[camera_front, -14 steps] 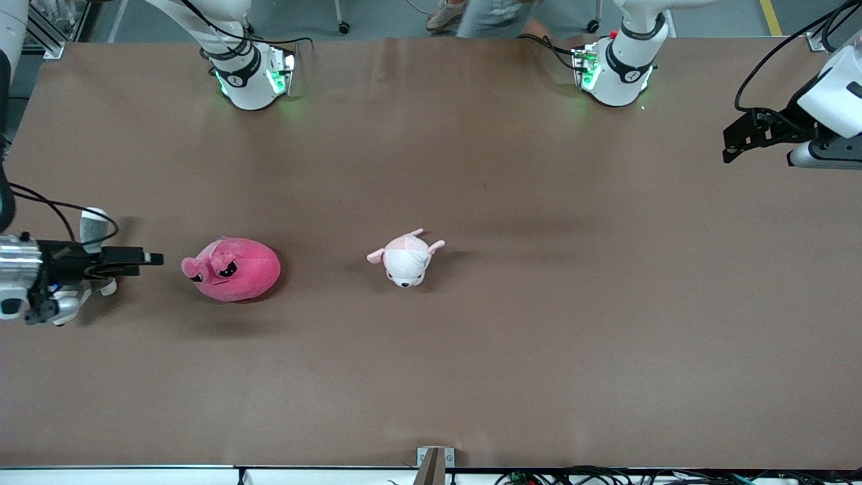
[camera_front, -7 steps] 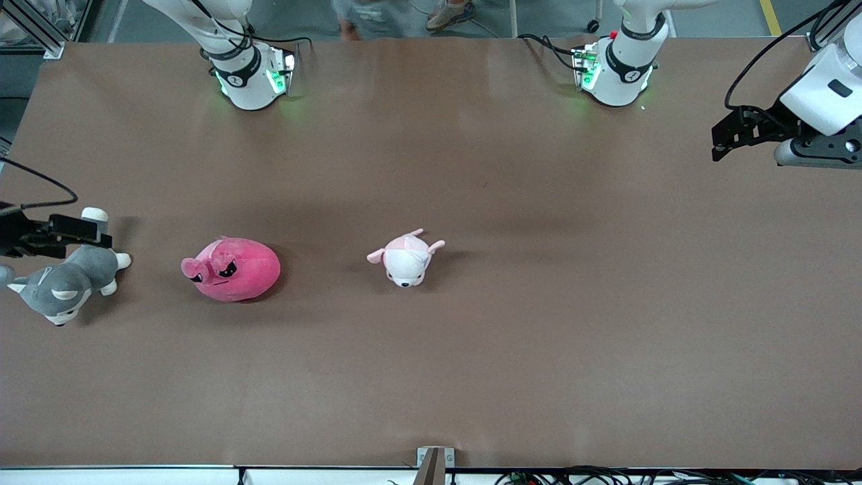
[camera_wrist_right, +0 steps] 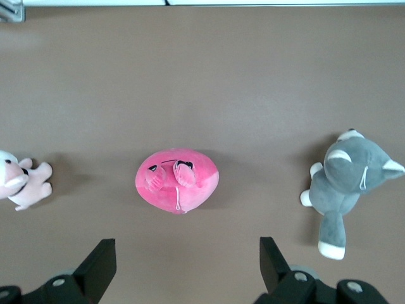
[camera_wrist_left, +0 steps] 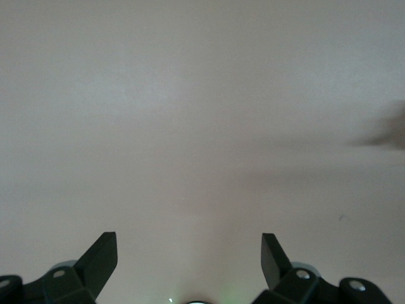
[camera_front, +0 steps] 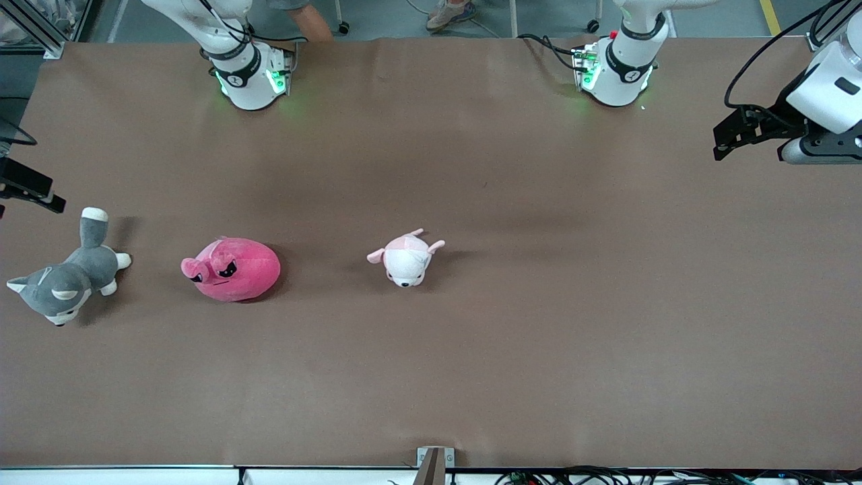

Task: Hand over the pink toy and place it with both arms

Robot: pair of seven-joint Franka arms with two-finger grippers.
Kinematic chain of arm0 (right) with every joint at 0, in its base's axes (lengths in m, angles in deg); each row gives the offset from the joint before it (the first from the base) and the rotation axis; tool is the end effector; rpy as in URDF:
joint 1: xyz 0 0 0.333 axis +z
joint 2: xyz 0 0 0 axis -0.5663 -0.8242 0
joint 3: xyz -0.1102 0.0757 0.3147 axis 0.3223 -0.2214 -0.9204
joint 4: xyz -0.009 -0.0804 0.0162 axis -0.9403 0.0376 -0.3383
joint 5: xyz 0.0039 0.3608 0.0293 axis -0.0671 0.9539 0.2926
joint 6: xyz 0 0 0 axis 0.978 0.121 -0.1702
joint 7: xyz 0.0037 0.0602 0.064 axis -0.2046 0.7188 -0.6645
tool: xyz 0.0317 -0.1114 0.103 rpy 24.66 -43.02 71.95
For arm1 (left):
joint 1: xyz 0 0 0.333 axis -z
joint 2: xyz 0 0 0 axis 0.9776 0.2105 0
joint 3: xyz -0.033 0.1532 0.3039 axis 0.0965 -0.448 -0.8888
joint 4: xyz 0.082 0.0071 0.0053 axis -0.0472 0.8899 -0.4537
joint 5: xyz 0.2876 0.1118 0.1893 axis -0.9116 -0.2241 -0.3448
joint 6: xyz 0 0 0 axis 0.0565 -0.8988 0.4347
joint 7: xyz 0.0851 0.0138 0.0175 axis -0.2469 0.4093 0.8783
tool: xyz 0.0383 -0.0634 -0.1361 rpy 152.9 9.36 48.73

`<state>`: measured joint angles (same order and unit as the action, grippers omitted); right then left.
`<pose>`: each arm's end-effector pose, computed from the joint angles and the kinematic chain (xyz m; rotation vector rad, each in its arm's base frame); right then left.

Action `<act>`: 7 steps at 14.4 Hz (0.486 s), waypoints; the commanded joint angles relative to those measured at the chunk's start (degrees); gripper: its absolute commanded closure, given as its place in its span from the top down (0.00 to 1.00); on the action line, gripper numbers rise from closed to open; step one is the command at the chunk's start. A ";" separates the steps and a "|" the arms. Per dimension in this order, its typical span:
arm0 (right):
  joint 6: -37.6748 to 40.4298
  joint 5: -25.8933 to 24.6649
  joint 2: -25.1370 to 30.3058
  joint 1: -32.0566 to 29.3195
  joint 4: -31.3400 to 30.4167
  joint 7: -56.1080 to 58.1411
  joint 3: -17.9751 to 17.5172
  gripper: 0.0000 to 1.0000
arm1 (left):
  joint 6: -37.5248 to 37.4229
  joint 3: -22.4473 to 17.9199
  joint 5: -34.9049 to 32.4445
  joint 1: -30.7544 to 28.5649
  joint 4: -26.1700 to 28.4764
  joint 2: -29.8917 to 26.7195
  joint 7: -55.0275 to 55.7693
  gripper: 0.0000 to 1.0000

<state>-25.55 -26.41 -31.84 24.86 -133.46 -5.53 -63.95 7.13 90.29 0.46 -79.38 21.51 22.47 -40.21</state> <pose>0.5659 -0.0461 0.6369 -3.0555 -0.0065 -0.0882 0.4857 -0.0594 0.6182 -3.1124 0.0694 0.0172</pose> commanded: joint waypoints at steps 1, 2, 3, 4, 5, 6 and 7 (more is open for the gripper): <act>0.32 -1.13 2.23 -0.29 -2.42 -5.83 -0.25 1.00 | -0.71 0.03 1.03 -0.40 0.33 -1.08 0.32 1.00; -0.03 -1.82 2.24 -0.29 -2.42 -5.58 -0.34 1.00 | -0.71 0.03 1.03 -0.32 0.25 -0.99 0.32 1.00; -0.20 -3.66 2.15 -0.03 -2.42 -5.75 -0.51 1.00 | -0.71 0.03 1.03 -0.32 0.16 -0.82 0.32 1.00; -0.29 -5.24 2.23 1.10 -2.51 -5.84 -0.51 1.00 | -0.71 0.03 1.03 -0.40 0.24 -0.82 0.32 1.00; -0.73 -6.82 2.32 2.76 -2.60 -5.93 -0.43 1.00 | -0.71 0.03 0.95 -0.32 0.16 -0.73 0.32 1.00; -0.99 -7.62 2.76 3.39 -3.12 -6.10 -0.42 1.00 | -0.71 0.03 0.95 -0.32 -0.02 -0.64 0.14 1.00; -1.35 -7.63 3.20 3.66 -3.82 -6.19 -0.16 1.00 | -0.80 0.03 0.95 -0.32 -0.02 -0.64 0.05 1.00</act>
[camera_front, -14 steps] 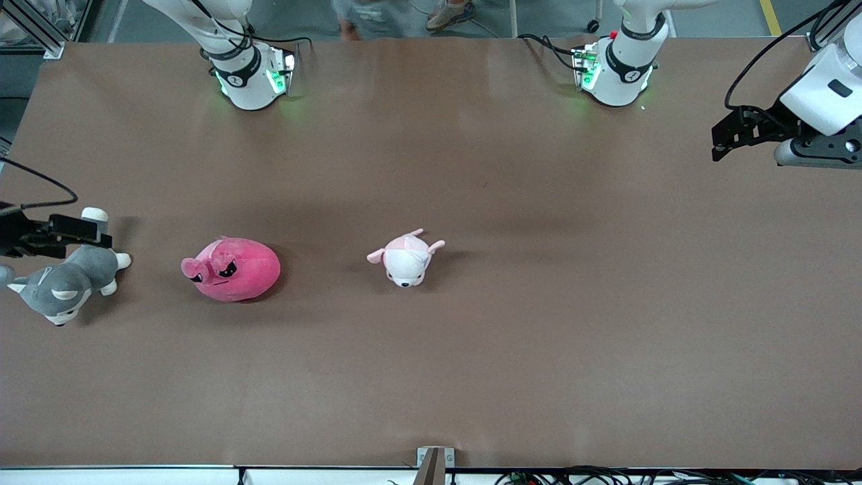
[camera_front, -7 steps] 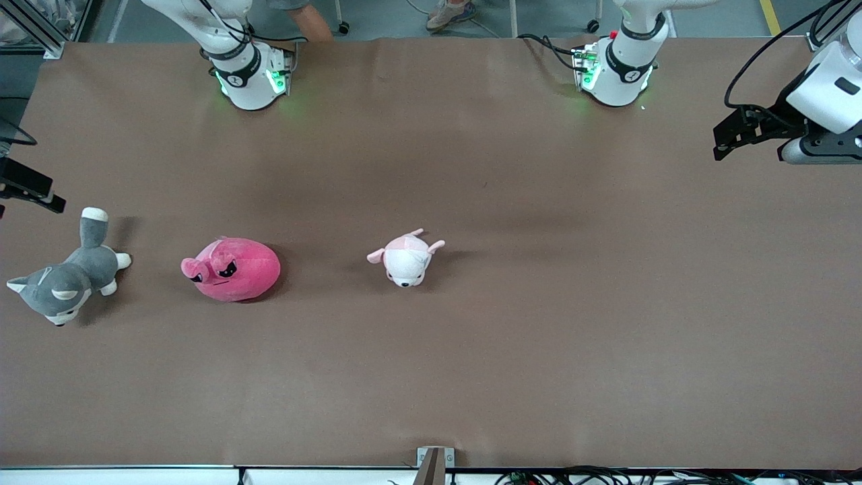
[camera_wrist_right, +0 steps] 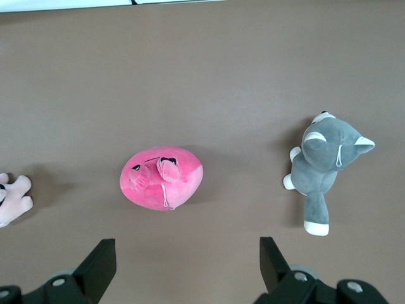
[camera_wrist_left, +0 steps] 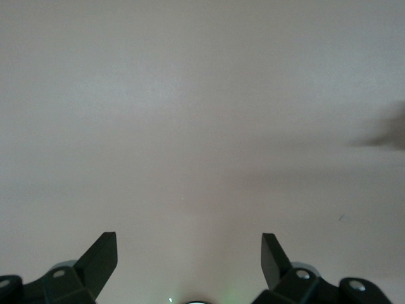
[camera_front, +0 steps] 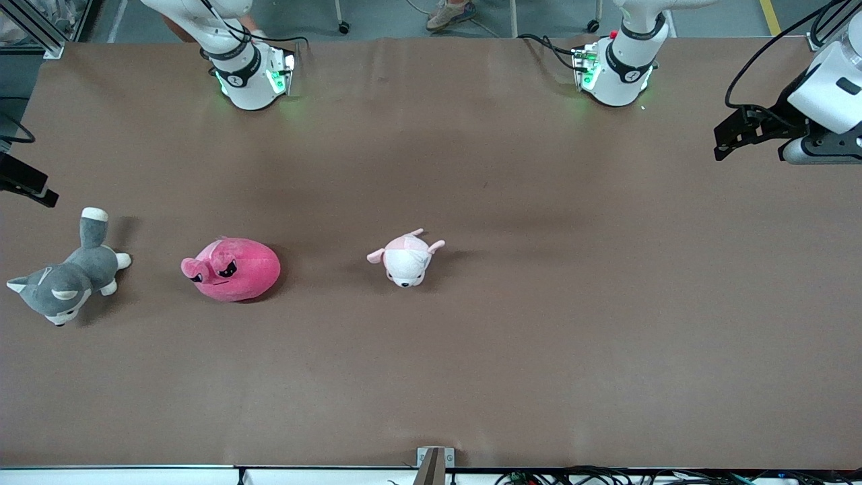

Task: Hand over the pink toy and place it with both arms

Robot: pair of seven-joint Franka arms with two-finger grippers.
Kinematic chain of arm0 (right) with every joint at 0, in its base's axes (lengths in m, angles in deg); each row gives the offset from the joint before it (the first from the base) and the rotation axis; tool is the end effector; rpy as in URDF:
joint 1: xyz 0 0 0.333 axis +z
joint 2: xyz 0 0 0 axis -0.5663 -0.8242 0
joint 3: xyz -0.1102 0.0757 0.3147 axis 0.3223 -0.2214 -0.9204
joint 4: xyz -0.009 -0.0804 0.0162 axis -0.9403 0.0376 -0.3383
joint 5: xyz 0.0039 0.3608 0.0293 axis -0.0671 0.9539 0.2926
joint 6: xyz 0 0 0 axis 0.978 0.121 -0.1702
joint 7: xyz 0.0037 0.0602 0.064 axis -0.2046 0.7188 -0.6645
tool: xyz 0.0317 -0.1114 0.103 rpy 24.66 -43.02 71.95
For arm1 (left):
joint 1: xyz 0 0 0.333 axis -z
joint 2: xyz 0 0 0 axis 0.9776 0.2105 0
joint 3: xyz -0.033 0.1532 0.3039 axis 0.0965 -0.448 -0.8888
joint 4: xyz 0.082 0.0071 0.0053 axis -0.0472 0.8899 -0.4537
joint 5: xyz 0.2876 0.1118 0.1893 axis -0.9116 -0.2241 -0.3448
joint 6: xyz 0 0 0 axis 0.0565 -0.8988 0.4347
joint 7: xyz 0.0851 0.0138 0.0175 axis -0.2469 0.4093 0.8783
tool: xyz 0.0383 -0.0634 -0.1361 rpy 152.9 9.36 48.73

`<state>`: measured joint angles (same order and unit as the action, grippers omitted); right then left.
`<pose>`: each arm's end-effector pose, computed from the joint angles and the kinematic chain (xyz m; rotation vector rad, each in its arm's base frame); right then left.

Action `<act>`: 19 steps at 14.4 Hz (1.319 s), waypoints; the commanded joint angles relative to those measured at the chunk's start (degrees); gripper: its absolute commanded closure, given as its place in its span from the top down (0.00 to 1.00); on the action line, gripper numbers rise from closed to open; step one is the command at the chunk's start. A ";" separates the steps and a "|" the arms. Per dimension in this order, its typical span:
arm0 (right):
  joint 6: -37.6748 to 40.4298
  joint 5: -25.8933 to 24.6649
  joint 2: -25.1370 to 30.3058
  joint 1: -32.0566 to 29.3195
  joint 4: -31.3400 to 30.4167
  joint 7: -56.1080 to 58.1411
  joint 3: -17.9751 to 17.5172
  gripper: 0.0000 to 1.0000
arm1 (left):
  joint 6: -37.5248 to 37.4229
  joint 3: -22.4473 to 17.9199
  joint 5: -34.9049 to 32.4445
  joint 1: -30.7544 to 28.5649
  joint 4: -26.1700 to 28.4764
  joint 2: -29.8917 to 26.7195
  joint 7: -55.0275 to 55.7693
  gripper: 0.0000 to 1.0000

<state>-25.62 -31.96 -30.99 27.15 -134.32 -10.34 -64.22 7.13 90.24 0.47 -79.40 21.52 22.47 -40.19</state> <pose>0.5620 -0.0360 0.6382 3.1315 -0.0710 0.0784 0.4858 -0.0588 0.6181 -3.1127 0.0670 0.0175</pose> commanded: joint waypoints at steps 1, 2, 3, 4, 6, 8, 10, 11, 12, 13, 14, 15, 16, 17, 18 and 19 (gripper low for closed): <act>-1.72 -2.09 2.69 1.89 -3.58 -1.37 0.37 1.00 | -0.71 0.08 0.94 -0.29 -0.02 -0.64 0.21 1.00; -2.24 -2.09 3.13 1.99 -4.11 -1.37 0.54 1.00 | -0.71 0.08 0.85 -0.29 -0.02 -0.47 0.21 1.00; -2.33 -2.00 3.48 2.16 -4.46 -1.29 1.33 1.00 | -0.71 0.08 0.85 -0.29 -0.11 -0.46 0.30 1.00; -2.86 -1.91 4.01 2.77 -5.25 -1.28 1.69 1.00 | -0.71 0.08 0.85 -0.29 -0.20 -0.38 0.30 1.00; -5.66 -1.65 6.29 3.22 -8.84 -0.94 2.82 1.00 | -0.71 0.08 0.85 -0.29 -0.90 0.24 0.30 1.00; -6.73 -1.47 7.35 3.66 -10.52 -0.06 3.97 1.00 | -0.71 0.08 0.85 -0.29 -1.34 0.33 0.12 1.00; -6.55 -1.47 7.18 3.13 -10.44 0.82 3.97 1.00 | -0.71 0.08 0.85 -0.29 -1.43 0.33 0.12 1.00; -6.47 -1.38 7.35 2.87 -10.61 1.87 3.97 1.00 | -0.71 0.08 0.85 -0.29 -1.43 0.33 0.21 1.00; -6.20 -1.38 7.44 2.60 -10.70 2.05 3.97 1.00 | -0.71 0.08 0.85 -0.29 -1.43 0.33 0.21 1.00; -6.03 -1.30 7.79 2.60 -11.22 2.05 3.97 1.00 | -0.71 0.08 0.85 -0.29 -1.43 0.33 0.30 1.00; -6.46 -1.21 8.58 2.60 -12.62 2.05 3.97 1.00 | -0.71 0.08 0.85 -0.29 -1.43 0.33 0.30 1.00; -6.81 -1.21 9.37 2.69 -13.85 2.05 3.97 1.00 | -0.71 0.08 0.94 -0.29 -1.43 0.33 0.30 1.00; -6.99 -1.12 9.64 2.78 -14.13 1.79 3.89 1.00 | -0.71 0.00 0.94 -0.29 -1.43 0.33 0.38 1.00; -6.99 -0.68 9.64 2.69 -14.30 1.79 3.89 1.00 | -0.80 -0.01 0.94 -0.29 -1.43 0.33 0.47 1.00; -6.91 -0.51 9.81 2.52 -14.83 1.79 3.97 1.00 | -0.71 0.08 0.94 -0.29 -1.43 0.33 1.17 1.00; -6.99 -0.42 10.08 2.08 -15.36 1.88 3.97 1.00 | -0.71 0.08 0.94 -0.29 -1.43 0.33 1.79 1.00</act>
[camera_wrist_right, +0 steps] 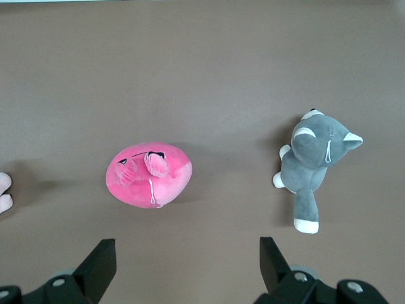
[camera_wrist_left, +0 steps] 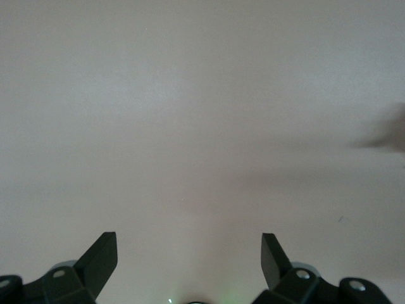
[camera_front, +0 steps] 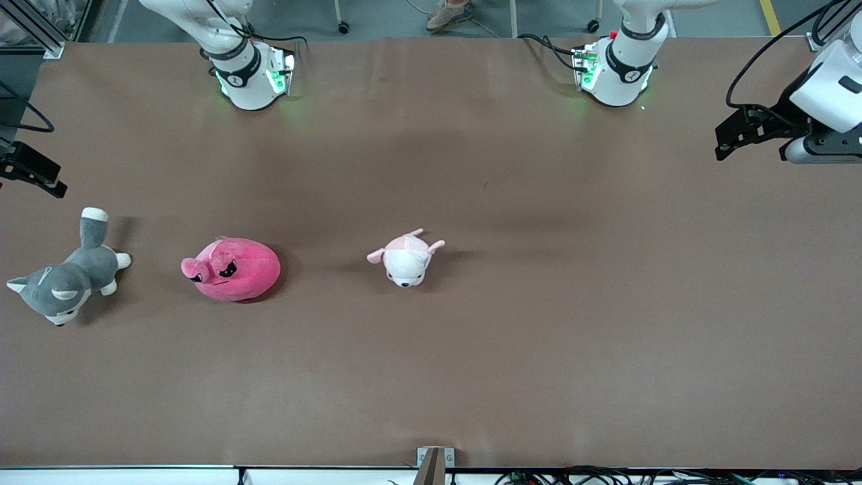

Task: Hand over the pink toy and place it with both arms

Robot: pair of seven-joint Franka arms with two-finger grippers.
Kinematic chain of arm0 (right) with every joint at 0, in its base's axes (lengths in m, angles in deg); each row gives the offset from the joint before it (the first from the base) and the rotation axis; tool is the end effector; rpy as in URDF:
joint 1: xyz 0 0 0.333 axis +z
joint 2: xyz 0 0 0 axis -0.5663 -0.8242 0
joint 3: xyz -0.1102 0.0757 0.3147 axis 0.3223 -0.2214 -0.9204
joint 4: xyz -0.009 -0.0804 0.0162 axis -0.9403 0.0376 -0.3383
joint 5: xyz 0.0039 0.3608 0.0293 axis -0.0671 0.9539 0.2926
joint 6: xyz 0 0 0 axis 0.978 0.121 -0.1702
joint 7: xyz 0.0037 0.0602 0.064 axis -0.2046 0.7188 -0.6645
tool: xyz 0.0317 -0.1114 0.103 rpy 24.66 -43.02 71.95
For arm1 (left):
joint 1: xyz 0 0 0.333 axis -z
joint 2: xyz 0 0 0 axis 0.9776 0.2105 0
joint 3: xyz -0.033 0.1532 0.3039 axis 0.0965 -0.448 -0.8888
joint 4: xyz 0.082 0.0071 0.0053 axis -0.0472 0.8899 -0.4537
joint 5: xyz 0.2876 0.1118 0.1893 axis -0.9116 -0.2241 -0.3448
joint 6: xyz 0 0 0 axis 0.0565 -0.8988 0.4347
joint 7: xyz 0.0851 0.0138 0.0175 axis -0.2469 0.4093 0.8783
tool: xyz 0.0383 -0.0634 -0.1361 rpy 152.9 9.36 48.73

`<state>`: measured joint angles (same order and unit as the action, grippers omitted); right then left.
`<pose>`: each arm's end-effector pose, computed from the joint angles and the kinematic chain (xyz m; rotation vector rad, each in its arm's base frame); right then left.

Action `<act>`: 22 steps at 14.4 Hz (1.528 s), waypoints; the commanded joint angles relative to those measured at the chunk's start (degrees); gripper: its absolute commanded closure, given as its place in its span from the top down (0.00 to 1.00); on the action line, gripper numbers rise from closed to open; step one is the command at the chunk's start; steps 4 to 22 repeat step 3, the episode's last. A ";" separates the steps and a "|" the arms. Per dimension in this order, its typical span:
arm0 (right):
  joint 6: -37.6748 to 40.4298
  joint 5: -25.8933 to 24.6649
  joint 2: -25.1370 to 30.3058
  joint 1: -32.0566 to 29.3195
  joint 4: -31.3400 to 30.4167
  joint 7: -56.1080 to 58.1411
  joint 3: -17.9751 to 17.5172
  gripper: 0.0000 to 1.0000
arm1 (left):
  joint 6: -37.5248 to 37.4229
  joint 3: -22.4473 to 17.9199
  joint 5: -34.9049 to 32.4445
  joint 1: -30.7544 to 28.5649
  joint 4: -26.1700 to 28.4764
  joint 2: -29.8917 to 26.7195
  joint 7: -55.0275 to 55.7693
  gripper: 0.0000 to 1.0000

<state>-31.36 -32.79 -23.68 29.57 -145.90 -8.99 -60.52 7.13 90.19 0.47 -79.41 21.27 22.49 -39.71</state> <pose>0.5311 -0.0448 0.6288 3.1032 -0.0651 0.1145 0.4862 -0.0584 0.6199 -3.1135 0.0523 0.0112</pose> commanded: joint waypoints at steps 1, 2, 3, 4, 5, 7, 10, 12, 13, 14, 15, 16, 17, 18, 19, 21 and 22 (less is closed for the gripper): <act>-1.35 0.41 3.30 -0.34 -4.04 0.53 0.27 1.00 | -0.72 0.13 0.94 -0.28 -1.10 0.31 1.48 1.00; -1.43 0.41 3.39 -0.34 -4.31 0.53 0.27 1.00 | -0.72 0.13 0.94 -0.28 -1.10 0.31 1.57 1.00; -1.43 0.41 3.48 -0.26 -4.40 0.44 0.27 1.00 | -0.72 0.13 1.02 -0.20 -1.10 0.31 1.66 1.00; -1.43 0.41 3.48 -0.26 -4.40 0.44 0.27 1.00 | -0.72 0.13 1.02 -0.20 -1.10 0.31 1.66 1.00; -1.43 0.41 3.48 -0.26 -4.40 0.44 0.27 1.00 | -0.72 0.13 1.02 -0.20 -1.10 0.31 1.66 1.00; -1.43 0.41 3.48 -0.26 -4.40 0.44 0.27 1.00 | -0.72 0.13 1.02 -0.20 -1.10 0.31 1.66 1.00; -1.43 0.41 3.48 -0.26 -4.40 0.44 0.27 1.00 | -0.72 0.13 1.02 -0.20 -1.10 0.31 1.66 1.00; -1.43 0.41 3.48 -0.26 -4.40 0.44 0.27 1.00 | -0.72 0.13 1.02 -0.20 -1.10 0.31 1.66 1.00; -1.43 0.41 3.48 -0.26 -4.40 0.44 0.27 1.00 | -0.72 0.13 1.02 -0.20 -1.10 0.31 1.66 1.00; -1.43 0.41 3.48 -0.26 -4.40 0.44 0.27 1.00 | -0.72 0.13 1.02 -0.20 -1.10 0.31 1.66 1.00; -1.43 0.41 3.48 -0.26 -4.40 0.44 0.27 1.00 | -0.72 0.13 1.02 -0.20 -1.10 0.31 1.66 1.00; -1.43 0.41 3.48 -0.26 -4.40 0.44 0.27 1.00 | -0.72 0.13 1.02 -0.20 -1.10 0.31 1.66 1.00; -1.43 0.41 3.48 -0.26 -4.40 0.44 0.27 1.00 | -0.72 0.13 1.02 -0.20 -1.10 0.31 1.66 1.00; -1.43 0.41 3.48 -0.26 -4.40 0.44 0.27 1.00 | -0.72 0.13 1.02 -0.20 -1.10 0.31 1.66 1.00; -1.43 0.41 3.48 -0.26 -4.40 0.44 0.27 1.00 | -0.72 0.13 1.02 -0.20 -1.10 0.31 1.66 1.00; -1.43 0.41 3.48 -0.26 -4.40 0.44 0.27 1.00 | -0.72 0.13 1.02 -0.20 -1.10 0.31 1.66 1.00; -1.43 0.41 3.48 -0.26 -4.40 0.44 0.27 1.00 | -0.72 0.13 1.02 -0.20 -1.10 0.31 1.66 1.00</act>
